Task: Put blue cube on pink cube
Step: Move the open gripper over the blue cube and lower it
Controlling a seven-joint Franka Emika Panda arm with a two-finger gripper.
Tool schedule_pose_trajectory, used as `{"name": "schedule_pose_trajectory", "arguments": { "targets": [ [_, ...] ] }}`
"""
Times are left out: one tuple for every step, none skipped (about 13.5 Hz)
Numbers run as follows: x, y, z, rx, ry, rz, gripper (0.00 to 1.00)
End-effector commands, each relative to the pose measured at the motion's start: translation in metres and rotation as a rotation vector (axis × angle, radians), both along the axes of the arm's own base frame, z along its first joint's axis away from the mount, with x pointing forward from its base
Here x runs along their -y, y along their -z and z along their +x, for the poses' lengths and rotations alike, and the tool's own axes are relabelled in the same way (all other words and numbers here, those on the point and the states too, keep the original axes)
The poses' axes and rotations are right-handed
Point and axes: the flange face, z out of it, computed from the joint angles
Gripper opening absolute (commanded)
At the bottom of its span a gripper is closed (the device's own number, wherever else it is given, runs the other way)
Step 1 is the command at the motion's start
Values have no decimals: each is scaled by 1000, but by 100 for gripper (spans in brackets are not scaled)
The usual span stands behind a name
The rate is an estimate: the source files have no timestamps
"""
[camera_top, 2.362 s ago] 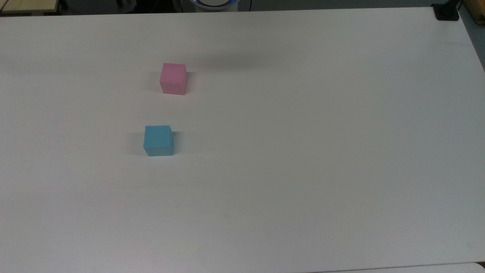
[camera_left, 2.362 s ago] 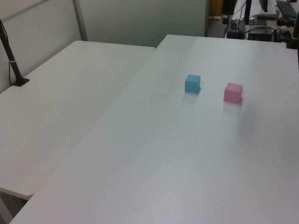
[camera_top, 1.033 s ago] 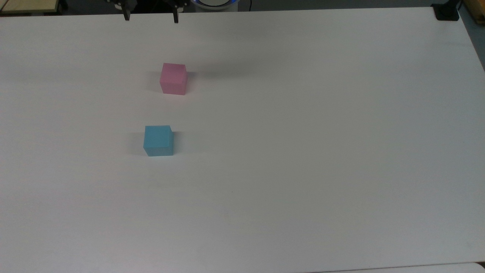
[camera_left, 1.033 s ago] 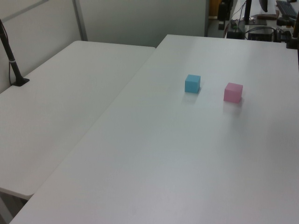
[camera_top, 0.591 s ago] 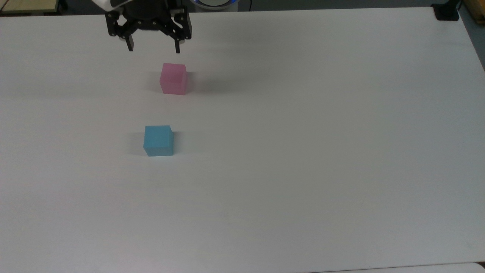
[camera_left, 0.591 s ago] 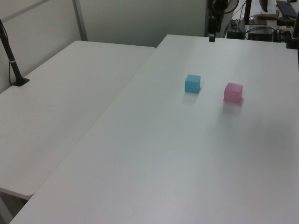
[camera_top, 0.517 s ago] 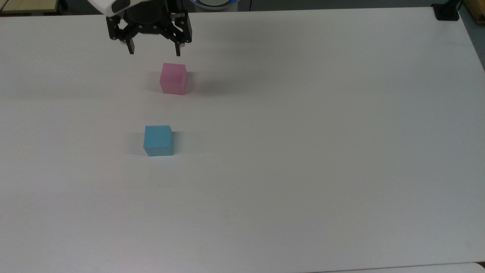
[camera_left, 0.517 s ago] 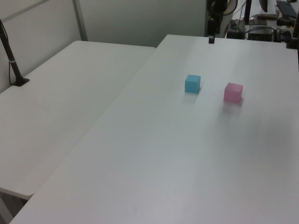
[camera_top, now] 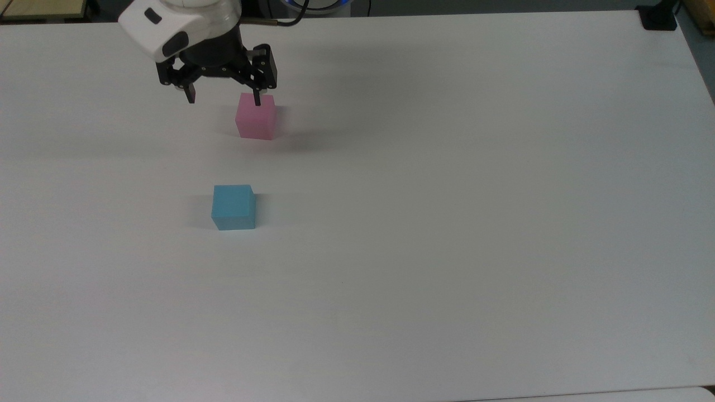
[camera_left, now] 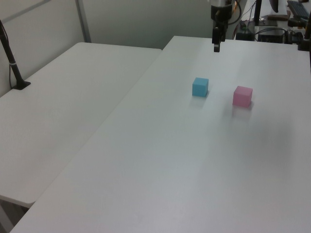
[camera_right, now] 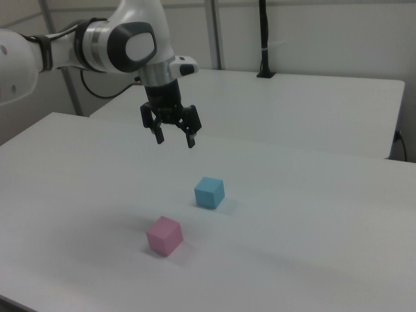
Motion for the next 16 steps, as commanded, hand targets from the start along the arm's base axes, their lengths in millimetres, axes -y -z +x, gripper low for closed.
{"name": "schedule_pose_trajectory", "arguments": {
  "targets": [
    [9,31,6,-22,-8,8,100],
    [10,38,10,-7,-4,17,100],
    [10,48,15,14,4,20,100],
    [9,55,19,26,6,24,100],
    [9,67,24,29,4,24,100],
    [9,76,27,23,3,24,100],
    [9,83,29,20,3,24,100],
    [9,87,31,24,1,23,100],
    [9,96,34,19,-3,23,100],
    [9,109,39,21,-1,23,100],
    [8,116,43,31,-1,21,100],
    [9,122,45,39,1,21,100],
    [9,127,48,44,1,20,100],
    [9,133,50,43,5,20,100],
    [9,139,52,43,15,19,100],
    [8,143,54,50,28,19,100]
  ]
}}
